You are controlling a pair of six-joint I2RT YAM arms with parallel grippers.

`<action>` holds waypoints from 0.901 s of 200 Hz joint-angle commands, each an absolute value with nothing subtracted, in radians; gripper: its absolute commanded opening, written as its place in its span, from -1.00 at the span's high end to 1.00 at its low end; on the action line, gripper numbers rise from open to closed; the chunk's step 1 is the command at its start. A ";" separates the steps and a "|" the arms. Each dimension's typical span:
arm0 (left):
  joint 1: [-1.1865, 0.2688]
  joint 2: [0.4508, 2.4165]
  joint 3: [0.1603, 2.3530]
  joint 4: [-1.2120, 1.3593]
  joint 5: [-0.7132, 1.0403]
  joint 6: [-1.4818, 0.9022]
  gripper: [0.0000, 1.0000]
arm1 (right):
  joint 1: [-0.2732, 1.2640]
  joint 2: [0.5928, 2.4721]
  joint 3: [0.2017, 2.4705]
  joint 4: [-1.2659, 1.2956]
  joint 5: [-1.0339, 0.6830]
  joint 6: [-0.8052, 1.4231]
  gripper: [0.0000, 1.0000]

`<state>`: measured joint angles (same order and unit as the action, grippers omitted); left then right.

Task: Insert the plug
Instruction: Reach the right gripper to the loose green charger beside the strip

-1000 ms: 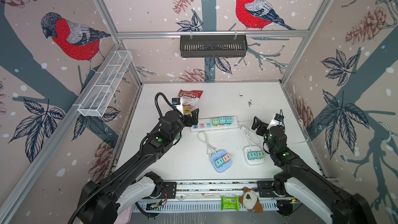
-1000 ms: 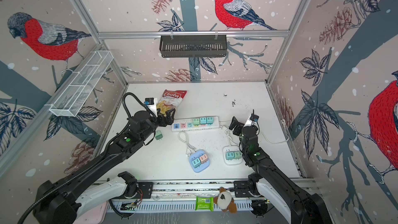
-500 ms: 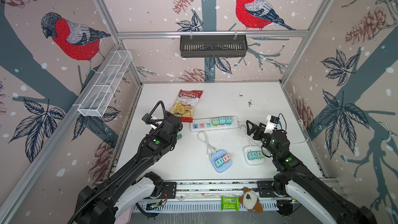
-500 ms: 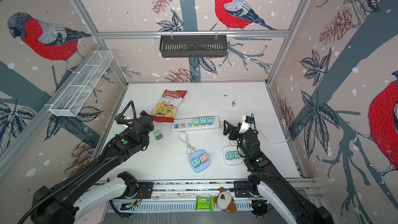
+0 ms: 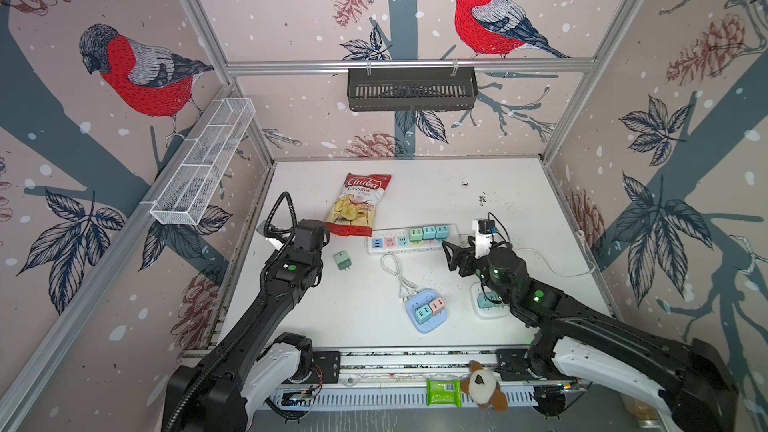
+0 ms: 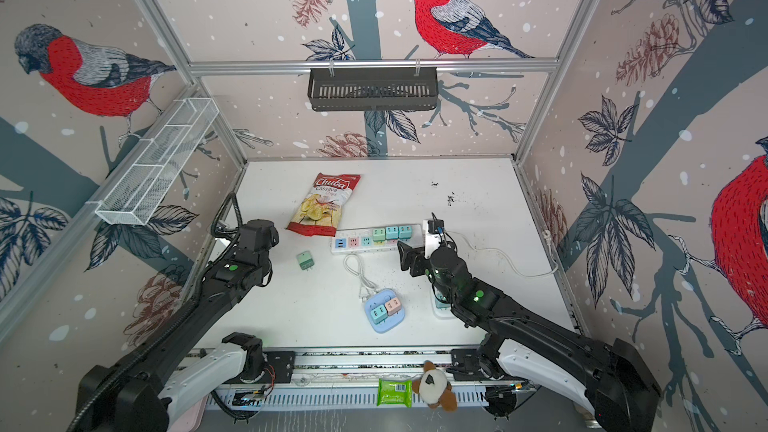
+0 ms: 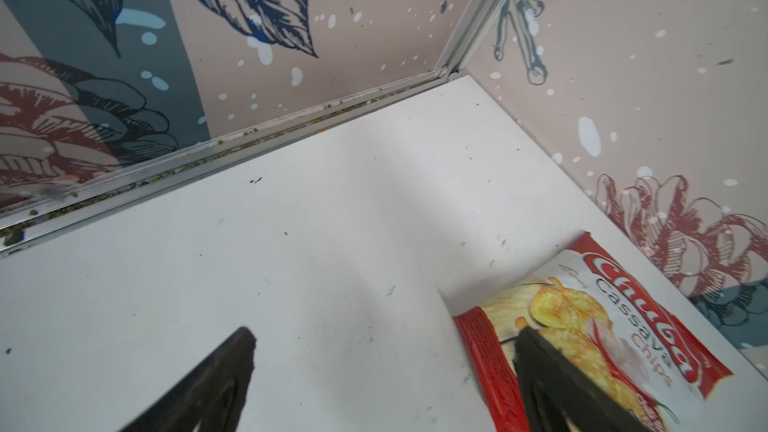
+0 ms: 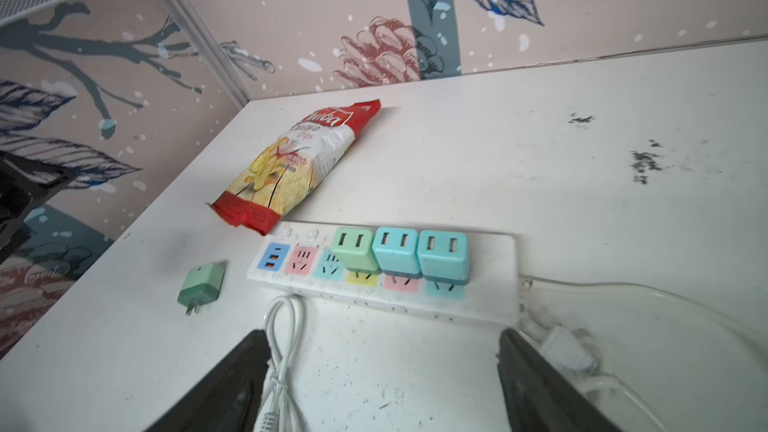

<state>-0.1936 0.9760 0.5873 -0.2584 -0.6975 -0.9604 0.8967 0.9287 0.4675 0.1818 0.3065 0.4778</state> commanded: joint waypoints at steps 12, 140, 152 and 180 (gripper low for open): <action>-0.065 1.004 0.566 -0.233 -0.523 -0.972 -0.93 | 1.025 1.127 0.578 0.237 0.380 0.456 -0.63; -0.060 0.897 0.523 -0.224 -0.554 -0.979 -0.94 | 1.201 1.933 1.154 0.209 0.289 0.423 -0.47; -0.060 0.884 0.516 -0.222 -0.558 -0.986 -0.93 | 1.201 1.974 1.187 0.209 0.270 0.423 -0.47; -0.060 0.861 0.507 -0.222 -0.567 -0.991 -0.93 | 1.201 2.059 1.266 0.190 0.269 0.422 -0.51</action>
<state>-0.0620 0.8753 0.5125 -0.2443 -0.5289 -0.9722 1.1992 2.0132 1.2163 0.2066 0.2867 0.4347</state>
